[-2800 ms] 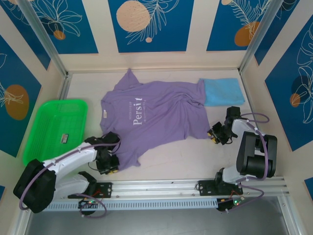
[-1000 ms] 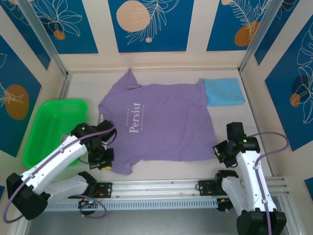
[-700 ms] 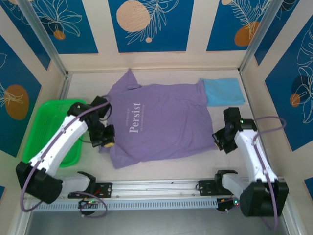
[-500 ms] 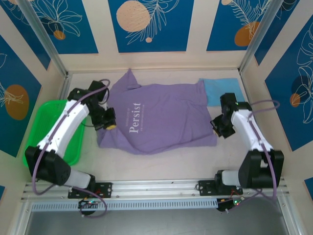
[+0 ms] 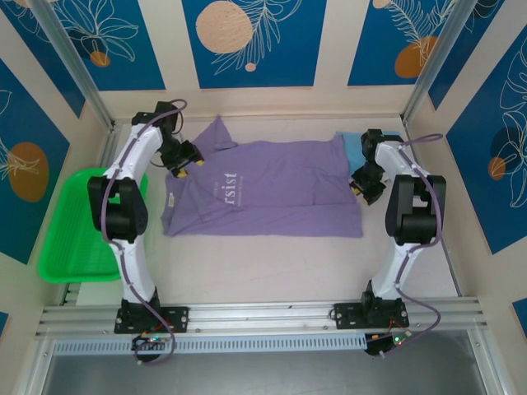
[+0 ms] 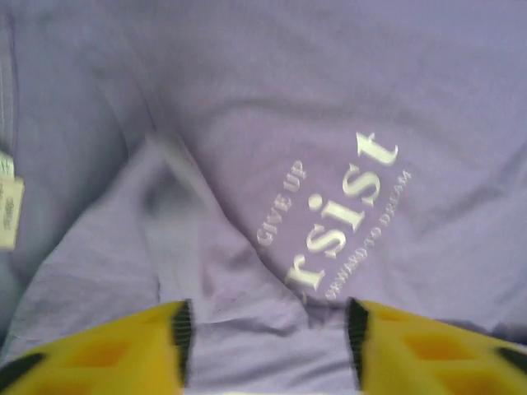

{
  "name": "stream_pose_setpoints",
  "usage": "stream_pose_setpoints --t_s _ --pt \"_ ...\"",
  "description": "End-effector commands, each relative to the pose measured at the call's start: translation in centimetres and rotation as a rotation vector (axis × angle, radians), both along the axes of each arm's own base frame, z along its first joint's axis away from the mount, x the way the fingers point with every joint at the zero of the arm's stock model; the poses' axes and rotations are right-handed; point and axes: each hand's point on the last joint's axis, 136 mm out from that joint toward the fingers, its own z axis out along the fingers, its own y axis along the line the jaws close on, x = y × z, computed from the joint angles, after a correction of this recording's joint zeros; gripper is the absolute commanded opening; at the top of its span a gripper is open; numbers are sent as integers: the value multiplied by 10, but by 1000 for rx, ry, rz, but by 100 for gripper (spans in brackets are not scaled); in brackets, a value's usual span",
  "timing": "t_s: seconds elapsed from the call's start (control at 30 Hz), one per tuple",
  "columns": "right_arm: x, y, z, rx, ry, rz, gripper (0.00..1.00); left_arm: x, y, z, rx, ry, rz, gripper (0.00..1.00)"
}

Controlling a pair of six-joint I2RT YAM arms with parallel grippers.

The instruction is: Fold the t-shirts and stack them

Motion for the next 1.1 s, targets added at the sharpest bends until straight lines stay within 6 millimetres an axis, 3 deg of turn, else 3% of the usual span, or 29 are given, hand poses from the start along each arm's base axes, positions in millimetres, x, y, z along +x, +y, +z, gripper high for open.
stream_pose_setpoints --t_s 0.0,0.1,0.2,0.4,0.5,0.63,0.83,0.93,1.07 --pt "10 -3 26 19 -50 52 61 8 16 46 56 -118 40 76" --pt "6 0 38 44 -123 89 65 -9 26 65 121 -183 45 78" --pt "-8 27 44 161 -202 150 57 -39 16 62 108 -203 16 73" --pt "-48 114 36 411 -306 283 45 -111 -34 -1 27 -80 -122 44" --pt "-64 133 15 445 -261 299 43 -129 -40 -35 29 -15 -140 40" --pt "-75 134 -17 440 -177 244 39 -130 -30 -69 104 30 -170 39" --pt "-90 110 -55 346 -3 159 40 -121 9 -112 256 86 -133 42" --pt "-98 103 -54 310 45 129 42 -130 29 -126 321 149 -117 42" --pt "-116 89 -57 274 116 68 48 -147 41 -137 347 218 -107 42"
